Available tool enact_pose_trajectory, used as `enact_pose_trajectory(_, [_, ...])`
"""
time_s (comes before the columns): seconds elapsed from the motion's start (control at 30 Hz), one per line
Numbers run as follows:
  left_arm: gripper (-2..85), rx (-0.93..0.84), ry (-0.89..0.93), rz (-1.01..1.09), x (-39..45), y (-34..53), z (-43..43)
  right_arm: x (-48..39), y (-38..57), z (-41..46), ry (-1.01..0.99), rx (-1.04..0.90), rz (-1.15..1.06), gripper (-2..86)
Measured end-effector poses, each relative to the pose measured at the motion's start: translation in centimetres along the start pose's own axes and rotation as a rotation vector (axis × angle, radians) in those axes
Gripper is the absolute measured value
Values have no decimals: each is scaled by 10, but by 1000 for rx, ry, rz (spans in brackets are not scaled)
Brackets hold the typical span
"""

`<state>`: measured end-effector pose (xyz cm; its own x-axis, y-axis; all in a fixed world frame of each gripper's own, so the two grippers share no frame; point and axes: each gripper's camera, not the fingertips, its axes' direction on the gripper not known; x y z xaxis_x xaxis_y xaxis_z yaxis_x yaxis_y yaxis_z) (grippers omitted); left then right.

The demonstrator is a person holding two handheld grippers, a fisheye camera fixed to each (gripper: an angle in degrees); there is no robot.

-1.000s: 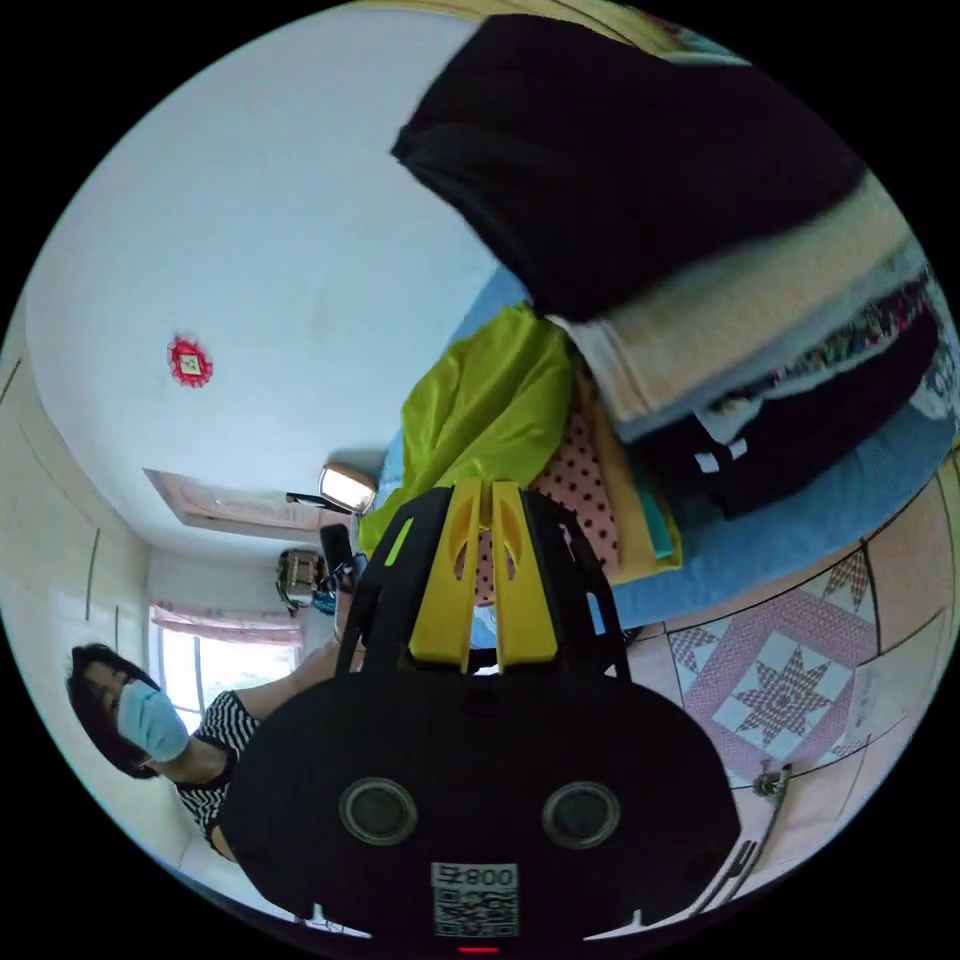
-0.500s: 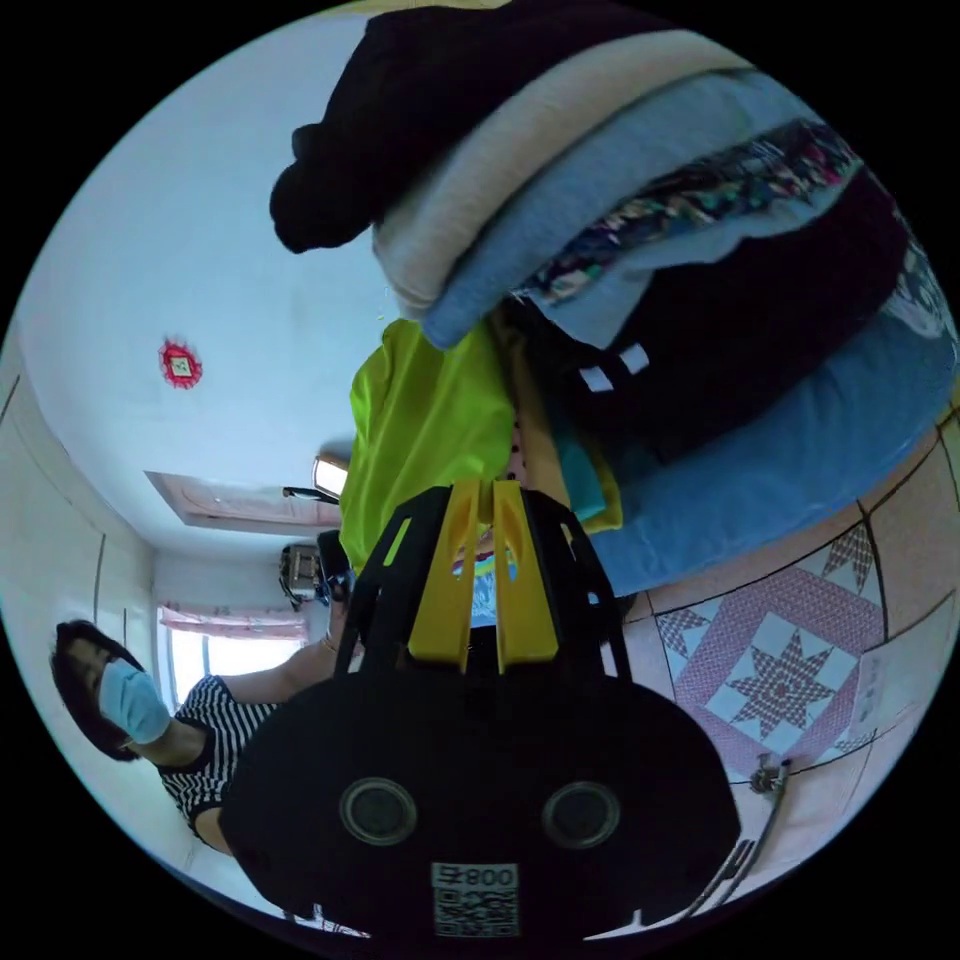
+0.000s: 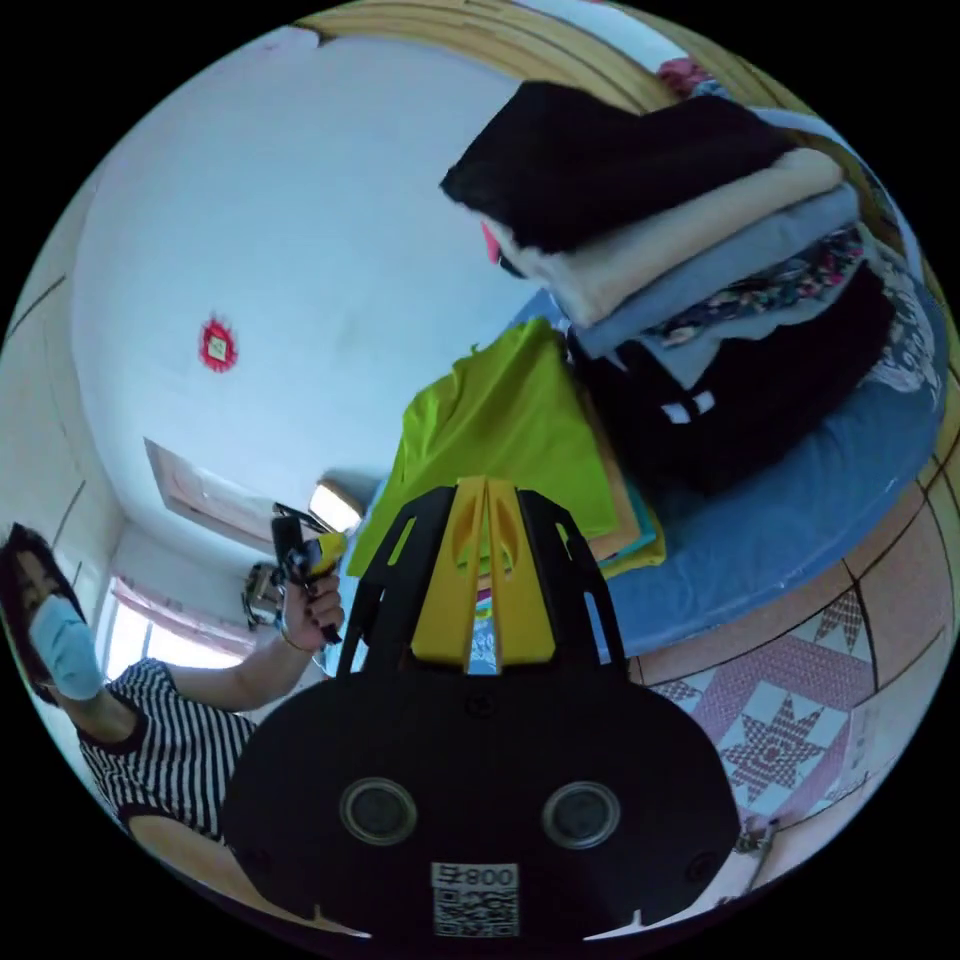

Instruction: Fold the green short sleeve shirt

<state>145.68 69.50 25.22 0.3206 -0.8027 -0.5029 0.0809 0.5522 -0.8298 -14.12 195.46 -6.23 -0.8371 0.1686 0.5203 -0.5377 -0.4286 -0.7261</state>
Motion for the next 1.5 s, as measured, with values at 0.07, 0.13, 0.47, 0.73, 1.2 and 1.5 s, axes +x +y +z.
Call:
enact_pose_trajectory(0.07, [1, -42, -53, 40, 2, -10, 14, -10, 0, 36, 96, -120, -13, 0])
enact_pose_trajectory(0.13, [1, -112, -211, 64, -3, -12, 28, -2, 6, 62, 187, -207, 30, 0])
enact_pose_trajectory(0.47, [1, -108, -180, -35, -25, 24, 10, -42, 42, 61, 119, 32, 29, 0])
enact_pose_trajectory(0.73, [1, -117, -186, -109, -22, 45, -10, -66, 60, 104, 94, 40, 154, -1])
enact_pose_trajectory(1.2, [2, -342, -715, -28, 39, 230, -178, -286, 175, 222, 307, -214, -345, 0])
enact_pose_trajectory(1.5, [1, -279, -917, -241, 0, 237, -255, -373, 181, 412, 557, -573, -471, -1])
